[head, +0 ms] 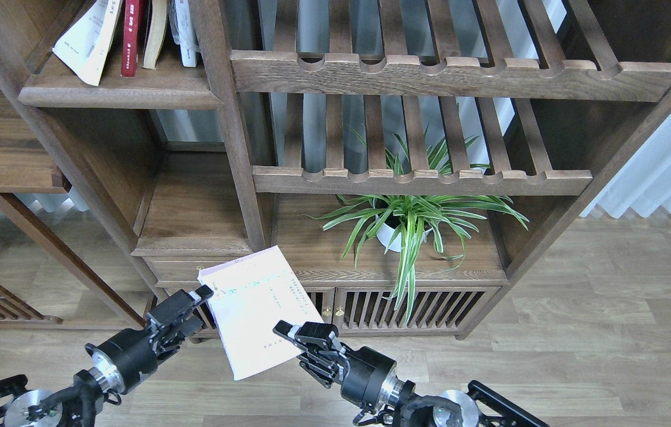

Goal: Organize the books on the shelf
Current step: 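Lower the white book and grasp its edge with the left gripper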

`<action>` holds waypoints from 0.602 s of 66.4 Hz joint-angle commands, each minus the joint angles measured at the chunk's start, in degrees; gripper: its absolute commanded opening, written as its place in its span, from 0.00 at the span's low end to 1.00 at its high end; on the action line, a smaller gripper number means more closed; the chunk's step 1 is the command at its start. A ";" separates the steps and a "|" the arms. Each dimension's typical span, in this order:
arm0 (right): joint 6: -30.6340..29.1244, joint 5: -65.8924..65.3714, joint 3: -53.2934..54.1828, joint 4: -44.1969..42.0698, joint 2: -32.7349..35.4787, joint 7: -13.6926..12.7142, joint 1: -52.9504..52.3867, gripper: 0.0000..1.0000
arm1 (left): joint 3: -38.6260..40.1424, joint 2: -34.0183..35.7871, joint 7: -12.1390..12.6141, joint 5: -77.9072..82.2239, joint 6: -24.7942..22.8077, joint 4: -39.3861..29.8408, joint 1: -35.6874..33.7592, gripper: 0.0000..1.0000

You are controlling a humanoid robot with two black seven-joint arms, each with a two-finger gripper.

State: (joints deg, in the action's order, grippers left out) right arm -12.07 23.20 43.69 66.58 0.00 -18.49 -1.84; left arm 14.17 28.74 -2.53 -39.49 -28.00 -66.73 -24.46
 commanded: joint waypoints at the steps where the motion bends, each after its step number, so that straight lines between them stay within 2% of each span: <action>1: 0.11 0.01 -0.01 0.04 0.00 0.03 -0.09 0.09 | -0.11 -1.41 -0.02 -0.06 0.00 0.20 -0.15 0.98; 6: 0.29 0.01 -0.01 0.04 0.00 0.03 -0.09 0.09 | -0.11 -2.11 -0.02 -0.06 0.00 0.28 -0.15 0.97; 25: 0.29 0.09 -0.01 0.13 0.00 0.03 0.09 0.09 | -1.87 -4.04 -0.02 -0.06 0.00 0.72 -0.15 0.82; 36: 0.29 0.01 -0.09 0.22 0.00 0.03 0.17 0.09 | -2.31 -4.66 0.07 -0.06 0.00 0.72 -0.06 0.64; 40: 0.29 0.09 -0.09 0.22 0.00 0.03 0.17 0.09 | -2.31 -5.10 0.07 -0.06 0.00 0.81 0.03 0.55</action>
State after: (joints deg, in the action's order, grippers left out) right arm -11.76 23.27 43.60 66.75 0.00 -18.45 -1.71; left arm 11.94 24.24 -2.50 -39.57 -28.00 -66.00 -24.63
